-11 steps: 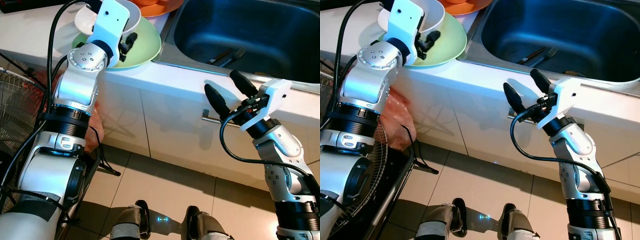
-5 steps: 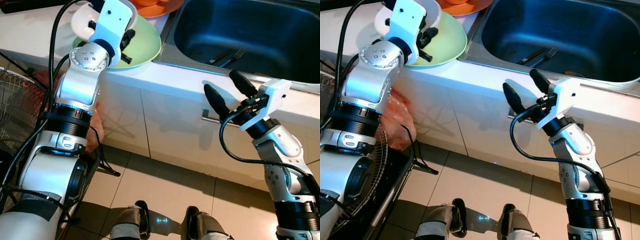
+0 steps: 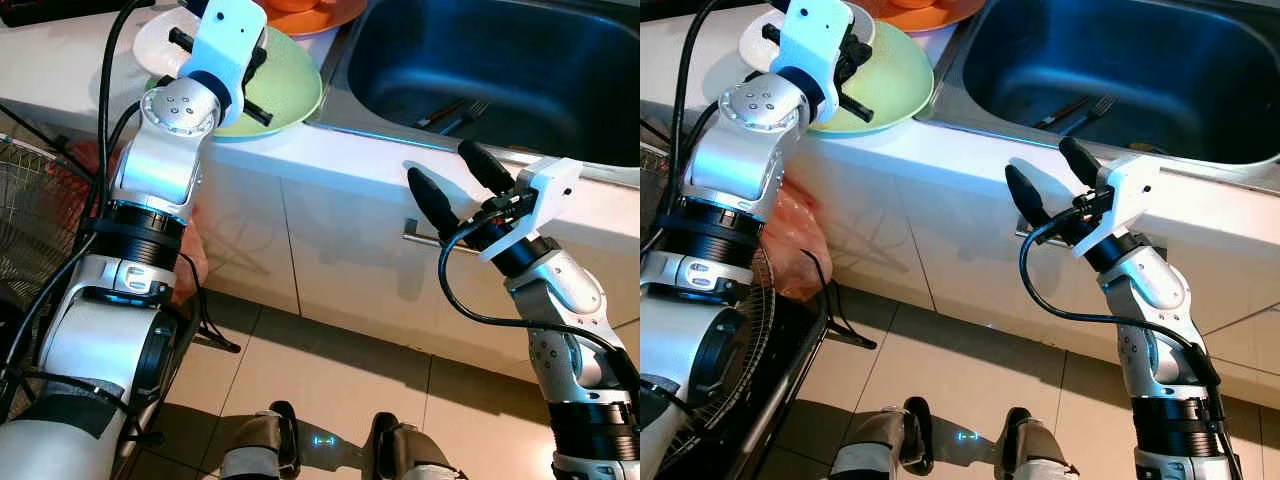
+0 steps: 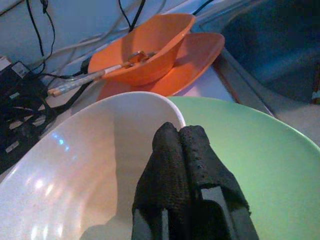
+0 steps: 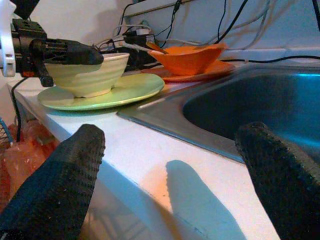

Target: Kitchen organization

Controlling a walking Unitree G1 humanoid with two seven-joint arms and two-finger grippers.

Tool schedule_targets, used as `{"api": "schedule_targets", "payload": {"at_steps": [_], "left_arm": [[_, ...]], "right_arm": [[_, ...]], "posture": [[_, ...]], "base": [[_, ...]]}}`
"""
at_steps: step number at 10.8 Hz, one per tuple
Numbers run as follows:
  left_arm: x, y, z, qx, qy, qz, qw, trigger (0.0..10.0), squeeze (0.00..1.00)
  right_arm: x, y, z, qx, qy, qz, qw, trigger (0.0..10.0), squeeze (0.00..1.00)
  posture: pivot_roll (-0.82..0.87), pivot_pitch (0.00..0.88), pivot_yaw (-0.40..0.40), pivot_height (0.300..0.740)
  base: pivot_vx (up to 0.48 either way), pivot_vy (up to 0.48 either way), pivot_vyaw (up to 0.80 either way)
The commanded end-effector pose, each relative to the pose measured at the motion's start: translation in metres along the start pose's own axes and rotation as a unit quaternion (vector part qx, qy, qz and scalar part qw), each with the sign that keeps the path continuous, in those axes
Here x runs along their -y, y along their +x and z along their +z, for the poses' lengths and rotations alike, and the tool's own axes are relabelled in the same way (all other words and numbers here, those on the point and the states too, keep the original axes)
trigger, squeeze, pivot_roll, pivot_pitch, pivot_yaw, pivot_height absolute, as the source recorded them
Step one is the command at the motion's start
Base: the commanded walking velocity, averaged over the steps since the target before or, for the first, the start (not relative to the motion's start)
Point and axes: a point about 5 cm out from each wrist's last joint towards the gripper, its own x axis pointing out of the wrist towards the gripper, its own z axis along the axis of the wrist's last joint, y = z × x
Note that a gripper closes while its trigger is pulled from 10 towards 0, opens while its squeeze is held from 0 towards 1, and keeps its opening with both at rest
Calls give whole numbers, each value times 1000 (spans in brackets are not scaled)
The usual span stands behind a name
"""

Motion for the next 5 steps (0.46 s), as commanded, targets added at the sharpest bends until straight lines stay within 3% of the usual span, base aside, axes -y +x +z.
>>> {"api": "schedule_targets", "payload": {"at_steps": [1, 3, 4, 5], "left_arm": [[-2, 1, 6, 6, 9, 7, 1000, 0, 0], [-2, 1, 6, 7, 10, 8, 1000, 0, 0], [-2, 2, 11, 11, 41, 11, 999, 10000, 0], [-8, 1, 20, 22, 56, 20, 998, 10000, 0]], "right_arm": [[-3, 1, 0, 1, -3, 9, 1000, 10000, 0], [-3, 1, -1, 0, -3, 9, 1000, 10000, 0], [-2, 2, -1, 0, -3, 10, 1000, 10000, 0], [-3, 3, -1, 0, -3, 10, 1000, 10000, 0]], "posture": [[27, 216, 19, 740], [28, 216, 18, 740], [29, 217, 16, 740], [36, 218, 19, 740]], "base": [[0, 0, 0], [0, 0, 0], [0, 0, 0], [0, 0, 0]]}}
